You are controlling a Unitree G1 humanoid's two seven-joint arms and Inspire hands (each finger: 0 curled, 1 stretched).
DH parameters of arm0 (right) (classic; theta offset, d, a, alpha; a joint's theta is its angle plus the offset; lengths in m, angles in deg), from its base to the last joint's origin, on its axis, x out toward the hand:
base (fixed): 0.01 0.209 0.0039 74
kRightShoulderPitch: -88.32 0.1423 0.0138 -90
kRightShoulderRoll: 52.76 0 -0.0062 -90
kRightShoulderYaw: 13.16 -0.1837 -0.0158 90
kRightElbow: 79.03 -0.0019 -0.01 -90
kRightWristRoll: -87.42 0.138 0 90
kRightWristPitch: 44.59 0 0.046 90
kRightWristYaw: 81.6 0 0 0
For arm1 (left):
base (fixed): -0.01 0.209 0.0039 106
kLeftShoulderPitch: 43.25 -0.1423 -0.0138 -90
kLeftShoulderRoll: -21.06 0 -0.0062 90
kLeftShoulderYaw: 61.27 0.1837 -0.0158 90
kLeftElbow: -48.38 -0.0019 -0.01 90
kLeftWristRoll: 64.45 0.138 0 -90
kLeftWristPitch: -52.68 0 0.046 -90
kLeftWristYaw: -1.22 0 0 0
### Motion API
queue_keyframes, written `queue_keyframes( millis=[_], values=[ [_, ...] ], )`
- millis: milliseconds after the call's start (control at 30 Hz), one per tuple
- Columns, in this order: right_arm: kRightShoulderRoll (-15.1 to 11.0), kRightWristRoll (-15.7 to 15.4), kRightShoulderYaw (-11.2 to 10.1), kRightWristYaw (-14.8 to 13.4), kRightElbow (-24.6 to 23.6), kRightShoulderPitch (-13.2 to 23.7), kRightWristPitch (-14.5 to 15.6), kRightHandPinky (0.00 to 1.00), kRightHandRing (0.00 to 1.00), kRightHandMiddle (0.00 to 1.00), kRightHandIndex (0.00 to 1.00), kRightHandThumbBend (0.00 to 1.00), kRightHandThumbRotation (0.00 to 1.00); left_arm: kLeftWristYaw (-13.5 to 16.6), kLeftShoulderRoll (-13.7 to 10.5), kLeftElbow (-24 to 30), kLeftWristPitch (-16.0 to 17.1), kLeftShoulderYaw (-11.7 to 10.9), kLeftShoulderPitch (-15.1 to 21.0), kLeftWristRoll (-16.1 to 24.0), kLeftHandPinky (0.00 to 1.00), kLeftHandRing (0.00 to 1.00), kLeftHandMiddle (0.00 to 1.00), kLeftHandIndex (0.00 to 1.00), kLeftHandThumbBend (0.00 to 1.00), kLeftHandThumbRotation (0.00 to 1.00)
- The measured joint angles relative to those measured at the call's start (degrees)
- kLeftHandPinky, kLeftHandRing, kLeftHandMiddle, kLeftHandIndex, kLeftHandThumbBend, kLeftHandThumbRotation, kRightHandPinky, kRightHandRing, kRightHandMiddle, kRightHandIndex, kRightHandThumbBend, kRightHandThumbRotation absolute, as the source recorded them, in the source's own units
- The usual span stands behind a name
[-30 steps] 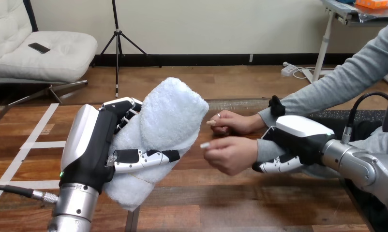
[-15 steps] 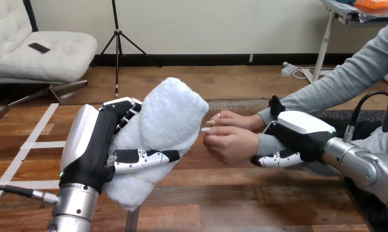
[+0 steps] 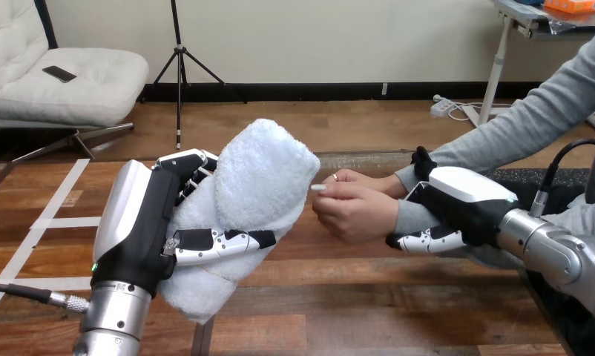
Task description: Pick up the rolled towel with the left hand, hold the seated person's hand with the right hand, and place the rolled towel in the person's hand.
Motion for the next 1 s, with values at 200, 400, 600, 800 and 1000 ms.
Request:
queue_keyframes(
  millis=[200, 400, 600, 800, 1000],
  values=[
    [0.0, 1.0, -0.5, 0.0, 0.3, 0.0, -0.4, 0.21, 0.26, 0.31, 0.31, 0.43, 0.49, 0.3, 0.2, -0.9, 1.0, -0.1, 0.0, -1.0, 0.29, 0.34, 0.4, 0.42, 0.63, 0.0],
    [0.0, 1.3, -0.9, 0.0, 0.4, 0.0, -0.8, 0.21, 0.25, 0.3, 0.31, 0.44, 0.46, 1.5, 0.7, -3.2, 3.4, -0.3, 0.1, -3.0, 0.3, 0.35, 0.4, 0.42, 0.63, 0.0],
    [-0.2, 1.7, -1.2, 0.1, 0.5, -0.1, -1.3, 0.2, 0.24, 0.29, 0.3, 0.43, 0.44, 3.5, 2.4, -7.4, 7.5, -1.1, 0.9, -5.3, 0.31, 0.36, 0.4, 0.42, 0.63, 0.0],
    [-0.2, 2.4, -1.6, 0.4, 0.5, -0.1, -1.9, 0.18, 0.22, 0.28, 0.29, 0.43, 0.42, 6.7, 4.1, -13.5, 13.4, -2.0, 2.8, -6.6, 0.31, 0.36, 0.4, 0.42, 0.64, 0.0],
    [-0.3, 3.0, -2.1, 0.7, 0.5, -0.1, -2.3, 0.17, 0.21, 0.26, 0.27, 0.43, 0.4, 10.0, 4.9, -19.5, 18.3, -2.4, 5.3, -6.6, 0.33, 0.38, 0.41, 0.41, 0.63, 0.0]
  ],
)
